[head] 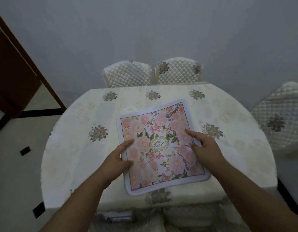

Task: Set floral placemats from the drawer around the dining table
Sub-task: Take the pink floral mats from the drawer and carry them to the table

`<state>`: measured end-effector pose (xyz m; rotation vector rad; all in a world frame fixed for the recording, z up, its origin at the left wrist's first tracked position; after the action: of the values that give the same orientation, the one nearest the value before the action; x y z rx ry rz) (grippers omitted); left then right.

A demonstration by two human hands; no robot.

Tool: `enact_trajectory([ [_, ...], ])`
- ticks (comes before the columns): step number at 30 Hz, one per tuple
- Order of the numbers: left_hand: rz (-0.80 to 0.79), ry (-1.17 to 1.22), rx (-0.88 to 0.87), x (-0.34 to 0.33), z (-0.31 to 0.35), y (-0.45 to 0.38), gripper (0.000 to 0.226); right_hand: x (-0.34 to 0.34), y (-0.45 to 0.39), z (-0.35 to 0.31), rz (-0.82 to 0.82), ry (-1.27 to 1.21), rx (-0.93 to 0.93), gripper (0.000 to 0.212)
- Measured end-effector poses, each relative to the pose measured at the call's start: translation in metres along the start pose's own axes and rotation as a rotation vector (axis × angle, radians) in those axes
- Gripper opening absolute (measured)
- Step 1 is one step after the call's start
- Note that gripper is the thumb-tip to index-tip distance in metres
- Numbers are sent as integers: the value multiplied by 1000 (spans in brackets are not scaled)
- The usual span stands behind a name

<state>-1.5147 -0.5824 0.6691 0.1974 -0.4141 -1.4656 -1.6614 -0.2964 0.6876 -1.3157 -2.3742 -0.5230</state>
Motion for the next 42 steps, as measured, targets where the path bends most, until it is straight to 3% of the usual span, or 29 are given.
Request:
enact_trajectory([
  [7, 197, -127, 29, 5, -5, -90, 54, 5, -99, 47, -54, 137, 5, 45],
  [15, 268, -176, -62, 29, 0, -194, 51, 15, -200, 85, 19, 95, 28, 45],
  [18, 148, -334, 45, 28, -32, -229, 68, 6, -219, 124, -82, 200, -94, 54],
  [21, -14, -624, 235, 13, -92, -244, 110, -14, -207, 185, -257, 258, -263, 79],
  [23, -40, -809, 295, 6, -132, -246, 120, -28, -190, 222, -341, 374, -296, 99],
  [26, 107, -857, 192, 4, -161, -241, 104, -41, -171, 252, -309, 477, -183, 105],
  [29, 200, -823, 83, 9, -171, -243, 95, -42, -167, 259, -137, 448, -70, 97],
  [32, 230, -800, -6, 8, -180, -241, 87, -44, -164, 261, -69, 508, 18, 86],
  [42, 317, -820, -43, -2, -174, -231, 66, -48, -164, 267, 16, 545, 70, 62],
])
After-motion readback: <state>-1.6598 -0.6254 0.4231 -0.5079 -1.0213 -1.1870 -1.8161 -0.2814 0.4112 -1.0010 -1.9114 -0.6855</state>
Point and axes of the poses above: each hand's wrist, its own y-axis away from the middle knuckle, its own x-axis out of the back of the hand, z = x × y, the point moved 3 cm from there along -y, towards the middle knuckle, and after that the axes turned 11 degrees about -z, right-handed, at the moved point
